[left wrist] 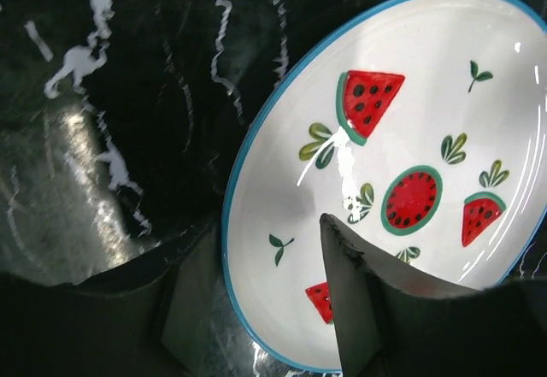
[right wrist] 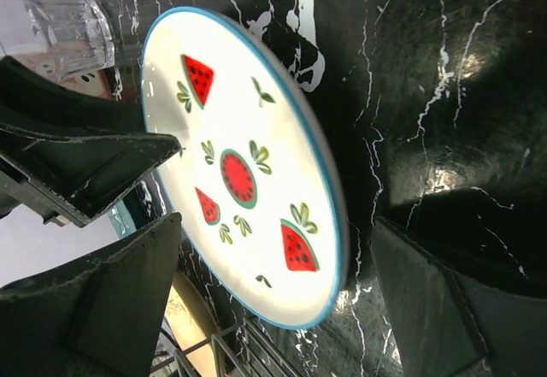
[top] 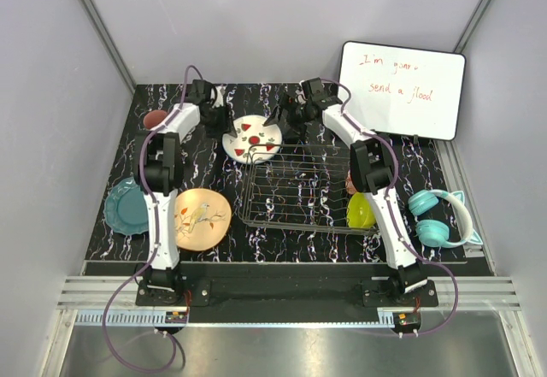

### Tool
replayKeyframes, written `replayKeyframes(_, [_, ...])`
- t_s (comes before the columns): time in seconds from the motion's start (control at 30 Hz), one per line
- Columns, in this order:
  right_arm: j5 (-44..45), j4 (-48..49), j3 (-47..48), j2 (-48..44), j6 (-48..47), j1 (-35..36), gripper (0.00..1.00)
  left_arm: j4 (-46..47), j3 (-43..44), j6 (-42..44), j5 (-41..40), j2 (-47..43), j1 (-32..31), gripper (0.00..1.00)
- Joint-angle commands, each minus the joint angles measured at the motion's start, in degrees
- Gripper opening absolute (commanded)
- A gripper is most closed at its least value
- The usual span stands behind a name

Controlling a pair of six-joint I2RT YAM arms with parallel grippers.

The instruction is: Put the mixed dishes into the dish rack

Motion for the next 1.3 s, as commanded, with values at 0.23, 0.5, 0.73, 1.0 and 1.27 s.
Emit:
replayKeyframes(0.23, [-5.1,3.2,-0.4,3.6,4.2,0.7,1.00,-0.7,4.3,-1.7,5.0,5.8,-4.5,0.54])
replayKeyframes(0.5, [-9.6,10.5,-3.2,3.1,6.9,1.3,0.90,-0.8,8.0,-2.8,6.8,8.4,-6.1,0.53])
replayKeyframes(0.73, [-12.0,13.5,-4.3,1.6,10.5,1.4,0.52,-0.7,8.3,-3.9,9.8,9.4,-8.3,0.53])
replayKeyframes(1.0, [-13.1,15.5,-1.2,1.9,13.3,1.9,0.56,-0.1,8.6,-4.7,12.3,10.0,-10.8,0.53])
replayKeyframes(1.27, [-13.2,17.2,1.5,0.7,14.7,2.3,0.52,0.9,9.0,-7.2,14.2,8.2,-13.7,0.53])
